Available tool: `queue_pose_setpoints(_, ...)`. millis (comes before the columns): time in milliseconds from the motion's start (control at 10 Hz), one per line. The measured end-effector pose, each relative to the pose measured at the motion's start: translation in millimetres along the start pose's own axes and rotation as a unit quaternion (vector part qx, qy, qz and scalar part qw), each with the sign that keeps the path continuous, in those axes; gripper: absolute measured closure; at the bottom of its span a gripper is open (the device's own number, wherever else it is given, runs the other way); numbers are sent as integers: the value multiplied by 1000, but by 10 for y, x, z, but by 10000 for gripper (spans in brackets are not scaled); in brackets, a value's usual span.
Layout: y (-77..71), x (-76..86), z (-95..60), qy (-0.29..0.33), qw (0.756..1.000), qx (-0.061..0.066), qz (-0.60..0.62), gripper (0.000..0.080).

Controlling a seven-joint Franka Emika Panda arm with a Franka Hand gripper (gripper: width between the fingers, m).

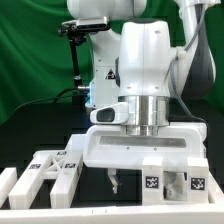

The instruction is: Assemble chair

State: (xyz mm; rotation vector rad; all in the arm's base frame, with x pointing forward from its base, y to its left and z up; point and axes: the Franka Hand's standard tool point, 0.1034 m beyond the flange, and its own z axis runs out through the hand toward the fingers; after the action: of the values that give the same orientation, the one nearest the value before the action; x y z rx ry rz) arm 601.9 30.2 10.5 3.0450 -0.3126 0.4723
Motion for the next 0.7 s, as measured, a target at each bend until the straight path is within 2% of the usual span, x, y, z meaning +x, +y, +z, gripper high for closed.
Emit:
queue_pose_setpoints(200,-10,-4,-1,0,1000,0,-1,180)
queue_pose_setpoints(300,-10,-4,-1,0,1000,0,-1,372)
queue_pose_setpoints(400,-10,-4,-1,0,1000,0,-1,372)
queue_pose_setpoints(600,-10,-4,-1,0,1000,0,-1,726)
queue_pose_setpoints(700,-11,-6,-2,0,1000,0,-1,726)
